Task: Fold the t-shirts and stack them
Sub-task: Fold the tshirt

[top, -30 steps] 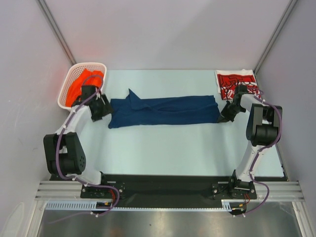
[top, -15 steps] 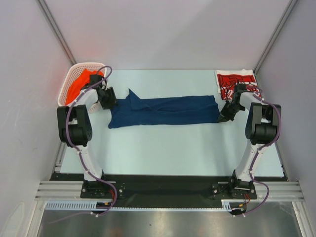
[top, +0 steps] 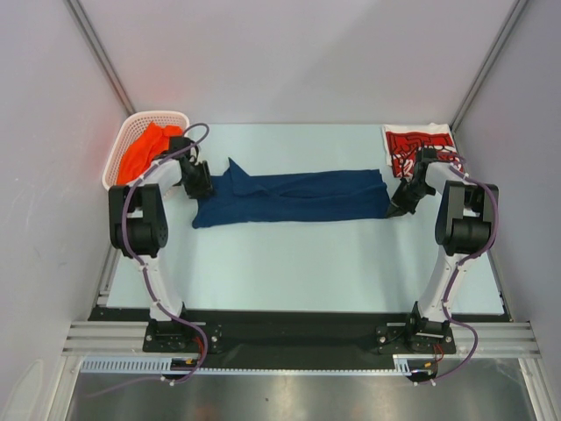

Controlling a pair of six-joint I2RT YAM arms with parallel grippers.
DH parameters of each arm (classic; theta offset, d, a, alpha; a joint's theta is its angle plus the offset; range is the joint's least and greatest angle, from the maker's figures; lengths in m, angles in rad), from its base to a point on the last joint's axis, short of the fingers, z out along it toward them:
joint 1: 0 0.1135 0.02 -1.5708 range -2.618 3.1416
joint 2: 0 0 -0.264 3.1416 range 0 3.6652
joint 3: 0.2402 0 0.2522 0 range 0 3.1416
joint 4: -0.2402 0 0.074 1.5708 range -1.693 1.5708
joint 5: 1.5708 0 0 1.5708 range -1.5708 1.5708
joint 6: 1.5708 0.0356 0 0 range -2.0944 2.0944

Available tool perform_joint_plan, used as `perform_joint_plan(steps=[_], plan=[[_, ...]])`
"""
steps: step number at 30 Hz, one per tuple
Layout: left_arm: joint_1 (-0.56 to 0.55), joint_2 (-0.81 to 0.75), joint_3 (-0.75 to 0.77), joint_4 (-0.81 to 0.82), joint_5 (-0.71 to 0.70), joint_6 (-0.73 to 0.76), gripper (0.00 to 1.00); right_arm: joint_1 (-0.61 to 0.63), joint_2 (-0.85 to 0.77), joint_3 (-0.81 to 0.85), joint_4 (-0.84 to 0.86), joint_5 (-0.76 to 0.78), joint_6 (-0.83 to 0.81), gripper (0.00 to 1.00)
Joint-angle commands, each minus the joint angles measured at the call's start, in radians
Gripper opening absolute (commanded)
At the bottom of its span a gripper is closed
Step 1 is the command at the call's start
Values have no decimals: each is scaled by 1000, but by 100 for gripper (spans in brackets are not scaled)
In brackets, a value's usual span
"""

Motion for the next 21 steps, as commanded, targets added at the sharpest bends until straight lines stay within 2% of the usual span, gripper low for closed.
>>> perform_joint_plan(steps=[1,8,16,21], plan=[[-5,-18,-17,12,-42,15,43,-4,34,15,0,26,-18,4],[-5,-50,-52,-4,-47,21,45,-12,37,18,-1,19,-19,3],[-5,-121,-132,-31,-23,12,37,-9,47,22,3,14,-12,2],[-7,-174,-164,-62,-6,-9,38,-9,50,22,6,17,-12,0]])
